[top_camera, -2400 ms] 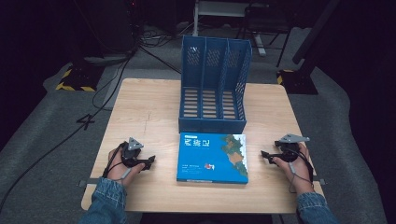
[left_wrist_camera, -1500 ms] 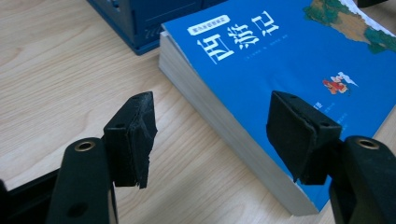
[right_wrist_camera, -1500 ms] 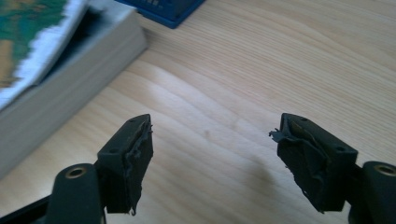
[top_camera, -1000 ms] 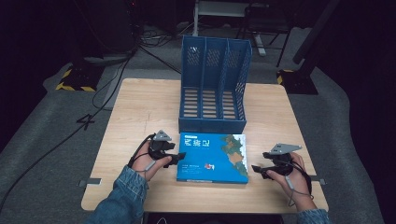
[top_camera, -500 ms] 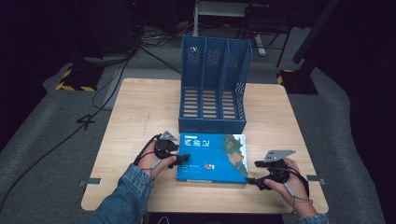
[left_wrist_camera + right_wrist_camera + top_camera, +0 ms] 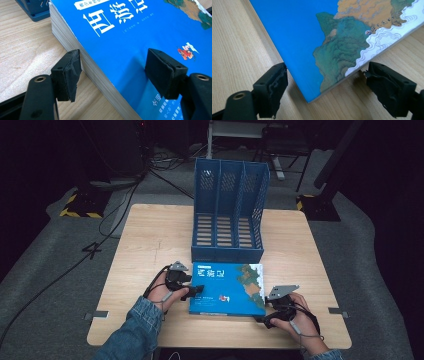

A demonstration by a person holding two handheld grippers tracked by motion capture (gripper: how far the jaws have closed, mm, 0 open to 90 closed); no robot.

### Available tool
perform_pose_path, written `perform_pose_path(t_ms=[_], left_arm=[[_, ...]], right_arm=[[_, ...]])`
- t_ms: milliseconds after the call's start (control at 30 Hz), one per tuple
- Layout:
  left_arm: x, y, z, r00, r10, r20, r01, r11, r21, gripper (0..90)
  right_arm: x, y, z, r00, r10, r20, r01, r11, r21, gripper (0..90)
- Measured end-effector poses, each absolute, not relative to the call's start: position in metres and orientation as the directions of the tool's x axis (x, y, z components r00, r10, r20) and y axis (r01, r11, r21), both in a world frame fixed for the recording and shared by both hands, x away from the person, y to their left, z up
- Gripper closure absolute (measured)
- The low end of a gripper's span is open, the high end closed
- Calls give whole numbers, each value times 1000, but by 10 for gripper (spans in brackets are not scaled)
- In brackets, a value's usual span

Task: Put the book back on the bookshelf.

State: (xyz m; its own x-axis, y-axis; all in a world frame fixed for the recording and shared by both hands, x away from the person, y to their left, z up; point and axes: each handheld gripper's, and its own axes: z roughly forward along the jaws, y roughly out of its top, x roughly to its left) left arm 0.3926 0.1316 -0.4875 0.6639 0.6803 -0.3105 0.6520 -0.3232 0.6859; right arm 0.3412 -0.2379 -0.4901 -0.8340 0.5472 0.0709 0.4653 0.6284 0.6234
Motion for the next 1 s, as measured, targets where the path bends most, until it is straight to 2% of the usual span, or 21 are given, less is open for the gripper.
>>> perform_pose_path(t_ms=[233,500,633,733,800,1000], left_arm=[[390,132,-488,670,682,-292,637,-327,698,299],[391,134,-492,631,687,-360,681,-268,682,302],[389,132,-489,651,690,-317,653,-295,698,311],[388,135,-485,669,689,-279,626,-319,712,363],[388,137,-483,678,685,-268,610,-320,725,430],[383,139,-472,700,644,-309,604,-302,737,511]], right_arm=[[342,-238,-491,-834,549,55,457,632,626,178],[342,-236,-492,-833,552,47,455,634,626,162],[342,-236,-492,-833,551,43,452,636,626,156],[342,-236,-492,-834,550,41,451,636,626,155],[342,-236,-492,-834,551,41,451,636,626,153],[342,-236,-492,-834,551,41,451,636,626,152]])
